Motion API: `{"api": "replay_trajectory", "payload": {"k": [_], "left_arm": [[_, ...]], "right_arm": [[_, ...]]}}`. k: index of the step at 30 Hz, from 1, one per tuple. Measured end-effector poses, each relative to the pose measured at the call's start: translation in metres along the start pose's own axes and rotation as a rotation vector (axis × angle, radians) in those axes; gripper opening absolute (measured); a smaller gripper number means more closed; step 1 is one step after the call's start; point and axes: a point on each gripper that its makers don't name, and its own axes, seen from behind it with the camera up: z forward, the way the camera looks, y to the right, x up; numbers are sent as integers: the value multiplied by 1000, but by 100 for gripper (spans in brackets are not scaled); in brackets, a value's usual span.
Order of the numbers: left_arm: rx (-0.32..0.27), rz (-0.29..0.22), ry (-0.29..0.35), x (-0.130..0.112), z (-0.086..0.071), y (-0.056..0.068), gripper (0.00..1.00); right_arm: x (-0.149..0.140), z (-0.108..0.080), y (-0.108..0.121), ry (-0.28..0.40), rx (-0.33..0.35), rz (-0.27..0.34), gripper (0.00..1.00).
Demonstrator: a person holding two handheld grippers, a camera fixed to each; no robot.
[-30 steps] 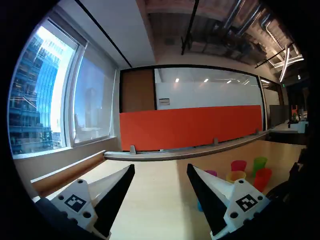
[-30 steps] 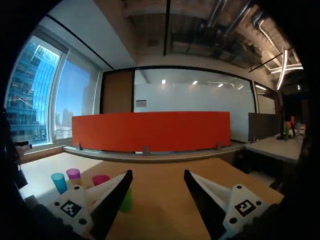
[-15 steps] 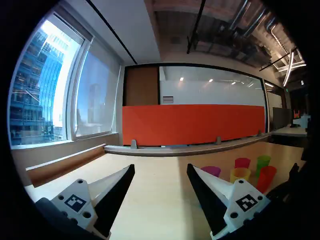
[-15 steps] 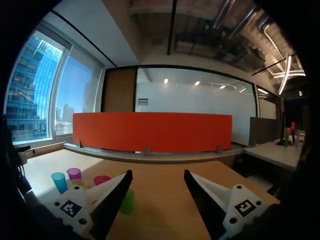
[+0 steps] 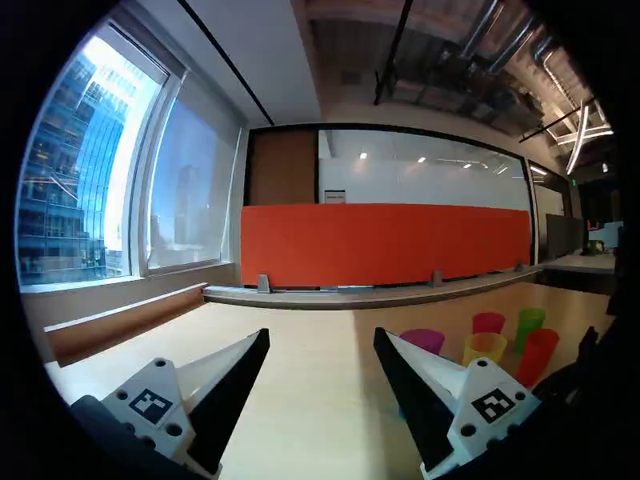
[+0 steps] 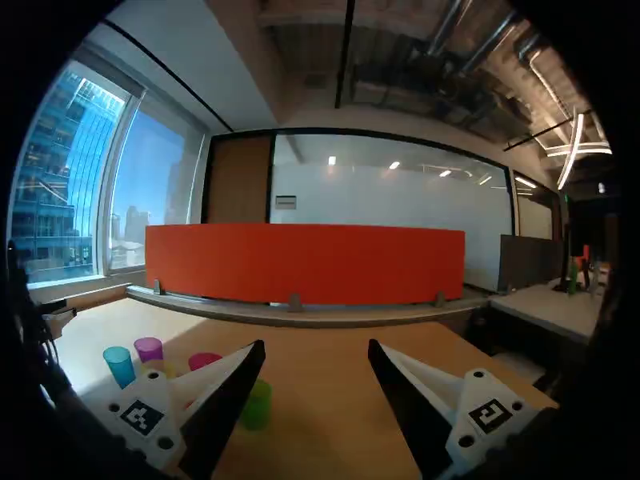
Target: Pour water
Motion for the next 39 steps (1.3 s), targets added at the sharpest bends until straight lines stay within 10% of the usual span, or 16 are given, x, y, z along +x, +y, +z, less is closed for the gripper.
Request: {"api": "replay_trajectory", "payload": {"k": [39], "left_arm": [[-23,1,-45,-29,16,0,97]], "right_arm": [[-8,-3,-9,-7,20,10,100]]}}
